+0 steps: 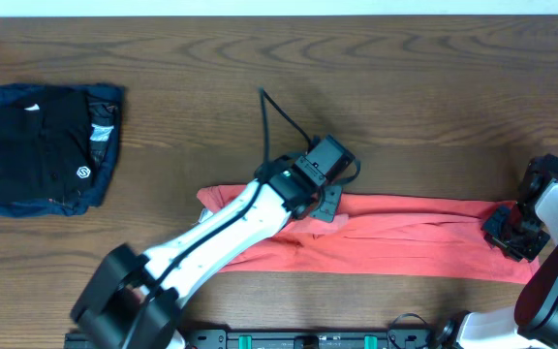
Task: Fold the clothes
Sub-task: 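Grasp the strip's middle with the left gripper and pull it left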
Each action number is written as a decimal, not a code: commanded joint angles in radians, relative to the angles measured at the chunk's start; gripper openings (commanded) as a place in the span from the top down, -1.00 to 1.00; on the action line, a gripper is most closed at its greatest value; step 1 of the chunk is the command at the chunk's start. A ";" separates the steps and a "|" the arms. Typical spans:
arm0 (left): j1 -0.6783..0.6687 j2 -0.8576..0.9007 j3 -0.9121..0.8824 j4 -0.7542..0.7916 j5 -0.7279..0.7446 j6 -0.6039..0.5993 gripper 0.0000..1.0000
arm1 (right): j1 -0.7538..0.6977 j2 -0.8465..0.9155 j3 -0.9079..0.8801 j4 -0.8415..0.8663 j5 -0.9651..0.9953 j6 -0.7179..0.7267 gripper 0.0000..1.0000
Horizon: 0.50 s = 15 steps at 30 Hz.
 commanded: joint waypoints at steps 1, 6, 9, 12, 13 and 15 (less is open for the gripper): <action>0.002 -0.016 0.022 0.002 -0.016 -0.044 0.88 | -0.010 0.026 -0.021 0.041 -0.023 0.010 0.42; 0.001 -0.016 0.003 0.004 -0.003 -0.095 0.66 | -0.010 0.026 -0.021 0.045 -0.023 0.010 0.42; -0.003 -0.016 0.001 -0.024 0.007 -0.093 0.22 | -0.010 0.026 -0.021 0.045 -0.023 0.010 0.42; 0.003 -0.018 0.002 -0.068 -0.002 -0.027 0.17 | -0.010 0.026 -0.021 0.045 -0.023 0.010 0.42; 0.009 -0.022 0.002 -0.089 -0.026 -0.011 0.17 | -0.010 0.026 -0.021 0.045 -0.023 0.010 0.42; 0.026 -0.031 0.002 -0.140 -0.100 -0.006 0.17 | -0.010 0.026 -0.021 0.044 -0.023 0.010 0.42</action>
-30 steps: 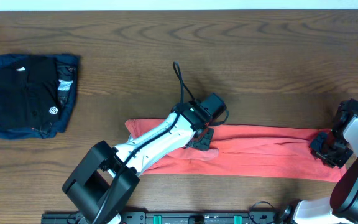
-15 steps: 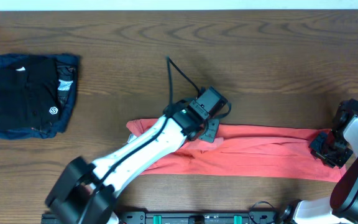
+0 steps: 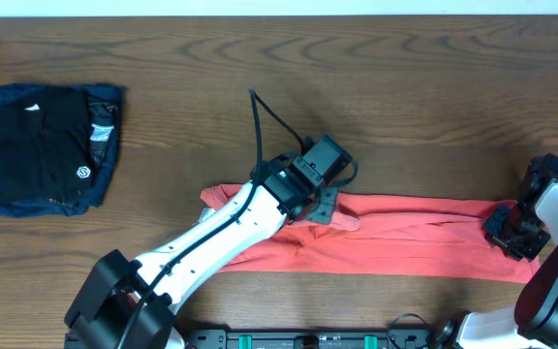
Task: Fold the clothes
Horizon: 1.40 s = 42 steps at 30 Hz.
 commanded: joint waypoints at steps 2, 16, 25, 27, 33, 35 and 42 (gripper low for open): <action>0.048 -0.019 -0.006 -0.090 -0.159 0.048 0.16 | -0.010 0.026 -0.021 0.037 -0.023 0.010 0.42; 0.290 0.034 -0.076 -0.105 -0.200 0.030 0.15 | -0.010 0.026 -0.021 0.036 -0.026 0.010 0.42; 0.338 0.064 -0.261 -0.003 -0.129 0.030 0.19 | -0.010 0.026 -0.021 0.036 -0.027 0.010 0.42; 0.347 0.064 -0.291 -0.019 -0.129 0.030 0.20 | -0.010 0.026 -0.021 0.036 -0.027 0.010 0.42; 0.418 0.062 -0.318 -0.116 -0.143 0.011 0.33 | -0.010 0.026 -0.021 0.036 -0.026 0.010 0.42; 0.457 0.053 -0.317 -0.121 -0.148 0.011 0.33 | -0.010 0.026 -0.021 0.037 -0.026 0.010 0.42; 0.495 -0.045 -0.229 -0.180 -0.130 0.019 0.31 | -0.010 0.026 -0.021 0.037 -0.026 0.010 0.41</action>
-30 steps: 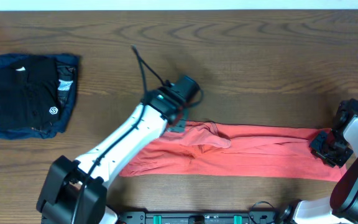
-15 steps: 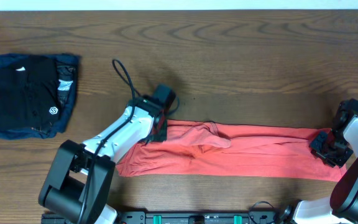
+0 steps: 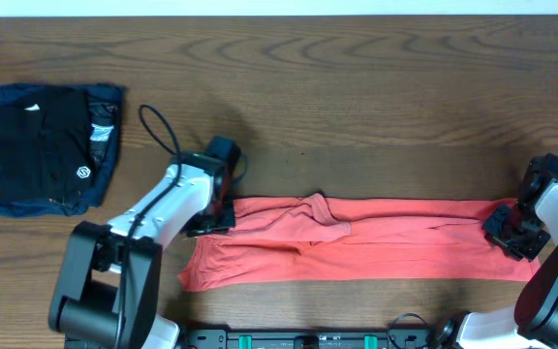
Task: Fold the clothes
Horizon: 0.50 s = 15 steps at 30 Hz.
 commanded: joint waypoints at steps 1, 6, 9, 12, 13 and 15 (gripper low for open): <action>-0.003 -0.093 0.069 -0.022 -0.004 0.000 0.30 | -0.010 0.026 -0.021 0.035 -0.027 0.010 0.41; -0.073 -0.224 0.090 0.068 0.207 -0.002 0.24 | -0.010 0.026 -0.021 0.036 -0.027 0.010 0.42; -0.147 -0.241 0.090 0.140 0.266 -0.002 0.24 | -0.010 0.026 -0.021 0.037 -0.027 0.010 0.41; -0.238 -0.222 0.090 0.182 0.268 -0.023 0.24 | -0.010 0.026 -0.021 0.037 -0.027 0.010 0.41; -0.266 -0.209 0.090 0.193 0.269 -0.033 0.24 | -0.010 0.026 -0.021 0.036 -0.026 0.010 0.41; -0.319 -0.178 0.090 0.218 0.269 -0.048 0.24 | -0.010 0.026 -0.021 0.036 -0.027 0.010 0.41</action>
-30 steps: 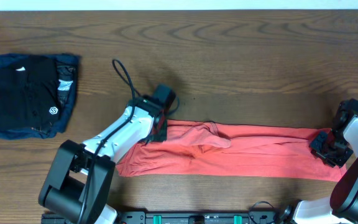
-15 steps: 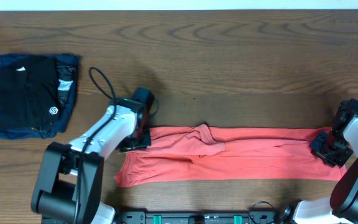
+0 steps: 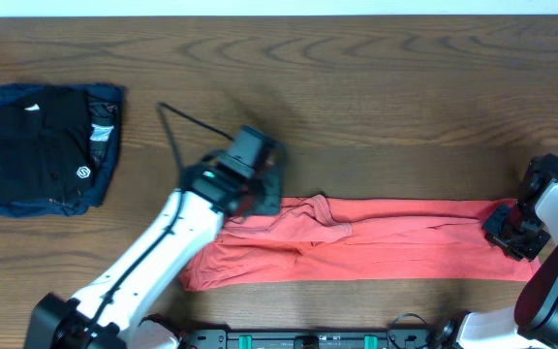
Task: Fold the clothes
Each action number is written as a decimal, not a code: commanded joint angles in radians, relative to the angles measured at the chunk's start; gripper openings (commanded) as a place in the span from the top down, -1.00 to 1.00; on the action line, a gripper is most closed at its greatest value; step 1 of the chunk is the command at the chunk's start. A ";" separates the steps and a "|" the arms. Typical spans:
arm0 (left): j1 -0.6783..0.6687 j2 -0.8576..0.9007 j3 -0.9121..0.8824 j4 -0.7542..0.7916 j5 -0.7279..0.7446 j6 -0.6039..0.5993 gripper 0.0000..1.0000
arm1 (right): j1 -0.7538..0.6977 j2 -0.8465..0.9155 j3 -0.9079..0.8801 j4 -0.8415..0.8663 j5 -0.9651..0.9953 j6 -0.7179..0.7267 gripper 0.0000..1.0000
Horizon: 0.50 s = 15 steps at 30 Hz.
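A long red garment lies in a strip across the near half of the table, bunched in a small ridge near its middle. My left gripper hangs over the strip's upper left part, raised above the table, with red cloth showing between its dark fingers. The left arm crosses the garment's left end and hides its upper corner. At the garment's right end my right gripper sits low, shut on the cloth's edge.
A stack of folded dark clothes, black on navy, lies at the far left of the wooden table. The left arm's cable loops up behind its wrist.
My left gripper has gone from the garment's upper left corner to a spot further right and higher, with red cloth at its fingers. The right gripper has not moved.
The left gripper was first at the middle of the red strip, whose left end lay bunched under the arm. Later it stood at the left end with the strip stretched flat. Now it is raised over the upper left part. The right gripper stayed at the right end throughout.
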 commanded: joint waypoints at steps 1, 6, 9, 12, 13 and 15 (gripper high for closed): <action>-0.077 0.057 0.005 0.023 0.033 -0.037 0.24 | -0.010 0.026 -0.021 0.035 -0.027 0.010 0.41; -0.179 0.174 0.005 0.067 0.034 -0.080 0.24 | -0.010 0.026 -0.021 0.036 -0.027 0.010 0.41; -0.218 0.243 0.005 0.089 0.034 -0.109 0.24 | -0.010 0.026 -0.021 0.035 -0.027 0.010 0.41; -0.251 0.312 0.005 0.114 0.034 -0.124 0.23 | -0.010 0.026 -0.021 0.036 -0.027 0.010 0.41; -0.259 0.335 0.005 0.124 0.034 -0.124 0.24 | -0.010 0.026 -0.021 0.036 -0.027 0.010 0.41; -0.264 0.364 0.005 0.141 0.045 -0.127 0.24 | -0.010 0.026 -0.021 0.035 -0.027 0.010 0.41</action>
